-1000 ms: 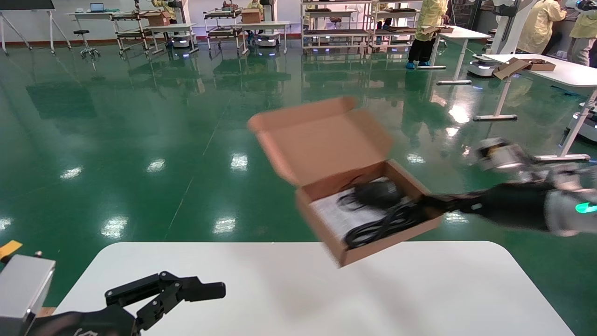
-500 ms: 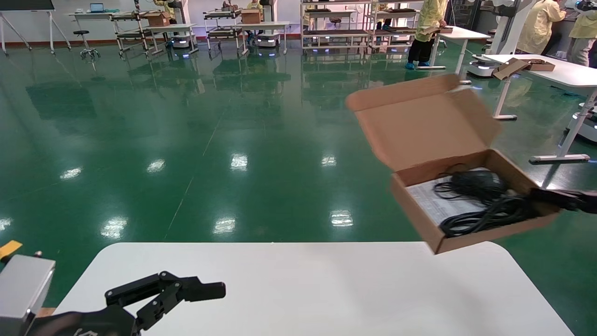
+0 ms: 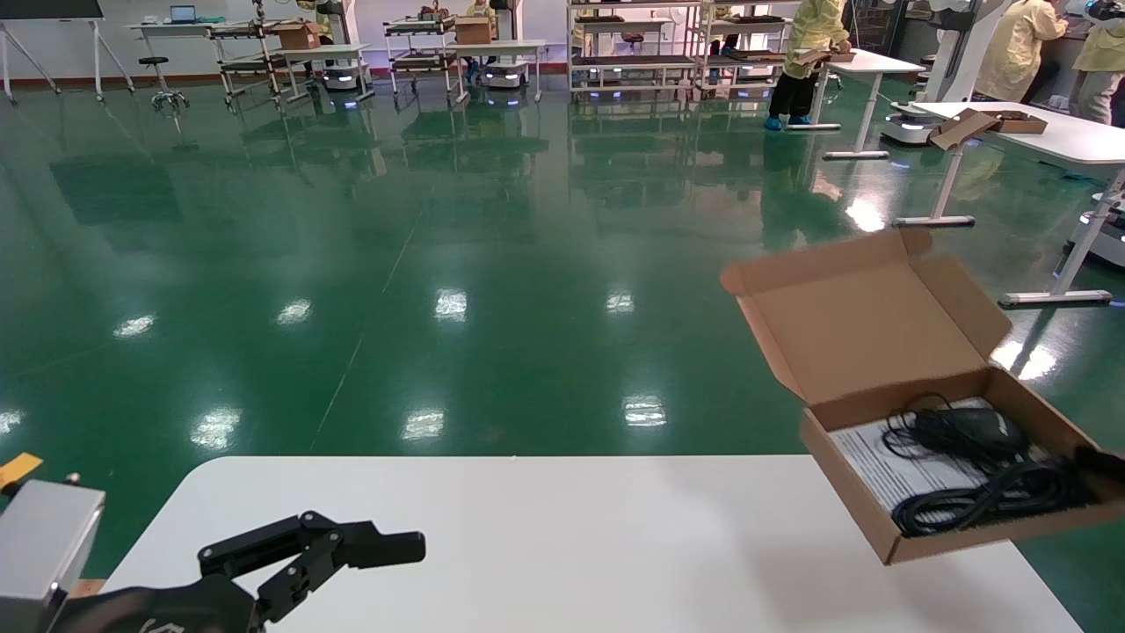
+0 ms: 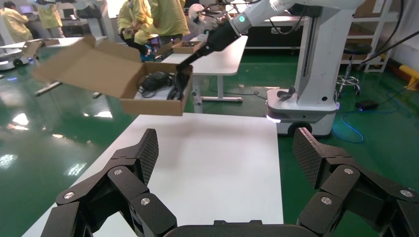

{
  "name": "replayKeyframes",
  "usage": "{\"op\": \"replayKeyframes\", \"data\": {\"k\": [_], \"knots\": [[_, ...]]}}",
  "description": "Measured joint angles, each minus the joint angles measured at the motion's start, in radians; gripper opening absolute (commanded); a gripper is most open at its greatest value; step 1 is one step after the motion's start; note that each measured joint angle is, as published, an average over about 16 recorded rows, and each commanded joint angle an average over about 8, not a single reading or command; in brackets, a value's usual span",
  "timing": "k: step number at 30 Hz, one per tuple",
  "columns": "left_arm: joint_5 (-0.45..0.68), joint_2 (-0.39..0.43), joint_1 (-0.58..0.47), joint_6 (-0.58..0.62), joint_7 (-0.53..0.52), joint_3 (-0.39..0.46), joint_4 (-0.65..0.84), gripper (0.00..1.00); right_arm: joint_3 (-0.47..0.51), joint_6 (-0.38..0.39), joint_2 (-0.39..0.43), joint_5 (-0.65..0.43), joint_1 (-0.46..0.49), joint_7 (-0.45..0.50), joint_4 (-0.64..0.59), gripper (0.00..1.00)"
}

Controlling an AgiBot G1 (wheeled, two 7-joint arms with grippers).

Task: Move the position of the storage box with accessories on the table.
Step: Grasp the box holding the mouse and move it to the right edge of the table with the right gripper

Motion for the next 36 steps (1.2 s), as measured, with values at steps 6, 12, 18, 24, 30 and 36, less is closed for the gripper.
{"op": "replayKeyframes", "data": {"k": [6,12,18,24,30,36], "knots": [[0.0,0.0,0.0,0.0,0.0,0.0,0.0,1.0,0.023,0.015,0.012,0.037,-0.07,-0.037,-0.017,0.0],[0.0,0.0,0.0,0.0,0.0,0.0,0.0,1.0,0.046,0.02,0.015,0.075,-0.142,-0.074,-0.029,0.0],[0.0,0.0,0.0,0.0,0.0,0.0,0.0,1.0,0.067,0.026,0.015,0.11,-0.211,-0.108,-0.037,0.0],[0.0,0.0,0.0,0.0,0.0,0.0,0.0,1.0,0.085,0.039,0.015,0.139,-0.269,-0.136,-0.041,0.0],[0.0,0.0,0.0,0.0,0.0,0.0,0.0,1.0,0.103,0.055,0.015,0.166,-0.315,-0.157,-0.043,0.0],[0.0,0.0,0.0,0.0,0.0,0.0,0.0,1.0,0.12,0.072,0.017,0.19,-0.354,-0.175,-0.041,0.0]]}}
